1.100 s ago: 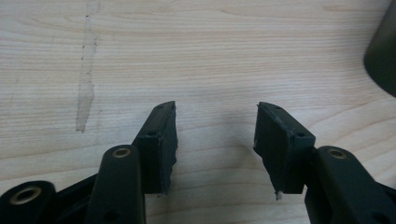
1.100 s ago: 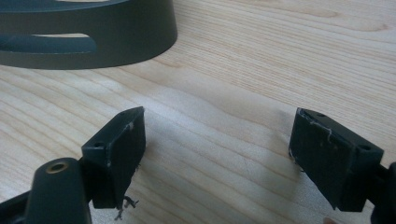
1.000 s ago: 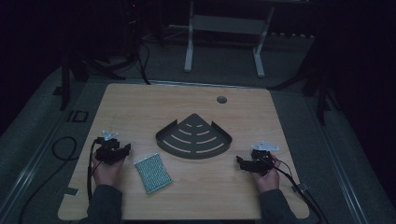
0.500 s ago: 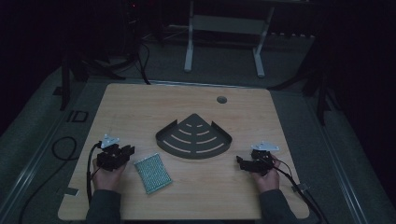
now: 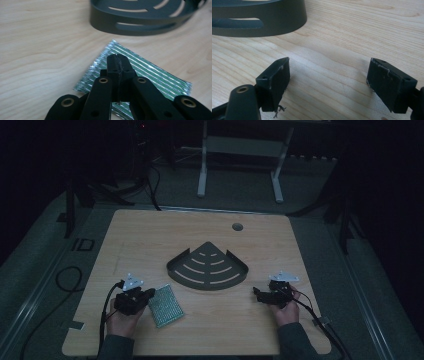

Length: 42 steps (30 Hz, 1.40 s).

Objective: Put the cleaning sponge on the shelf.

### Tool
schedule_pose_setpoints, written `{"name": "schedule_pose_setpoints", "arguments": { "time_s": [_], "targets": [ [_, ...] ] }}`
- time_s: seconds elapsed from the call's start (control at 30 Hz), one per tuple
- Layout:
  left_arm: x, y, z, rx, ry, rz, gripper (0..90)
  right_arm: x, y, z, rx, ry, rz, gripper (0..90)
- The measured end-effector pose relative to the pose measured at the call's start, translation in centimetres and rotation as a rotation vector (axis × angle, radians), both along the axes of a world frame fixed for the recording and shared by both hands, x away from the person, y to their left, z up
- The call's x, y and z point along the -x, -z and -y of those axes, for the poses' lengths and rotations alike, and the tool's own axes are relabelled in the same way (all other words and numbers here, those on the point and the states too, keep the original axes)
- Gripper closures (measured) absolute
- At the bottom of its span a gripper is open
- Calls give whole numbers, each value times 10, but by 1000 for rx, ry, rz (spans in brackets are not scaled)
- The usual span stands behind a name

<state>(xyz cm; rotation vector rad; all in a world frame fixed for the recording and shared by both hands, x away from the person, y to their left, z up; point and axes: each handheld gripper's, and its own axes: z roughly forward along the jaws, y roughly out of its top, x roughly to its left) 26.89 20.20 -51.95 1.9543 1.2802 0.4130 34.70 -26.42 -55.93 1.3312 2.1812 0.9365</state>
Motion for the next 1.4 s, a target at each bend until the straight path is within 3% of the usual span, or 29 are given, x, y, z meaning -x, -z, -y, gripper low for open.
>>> {"name": "schedule_pose_setpoints", "arguments": {
  "time_s": [0.3, 0.6, 0.93, 1.4],
  "targets": [
    [18, 1, 19, -23, 82, -32, 899, 0, 0, 0, 0, 0, 0, 182],
    [30, 9, 31, -45, 128, -69, 899, 0, 0, 0, 1, 0, 0, 182],
    [32, 14, 23, -57, 102, -108, 899, 0, 0, 0, 0, 0, 0, 182],
    [26, 14, 13, -65, 40, -110, 900, 0, 0, 0, 1, -1, 0, 182]
  ]
}}
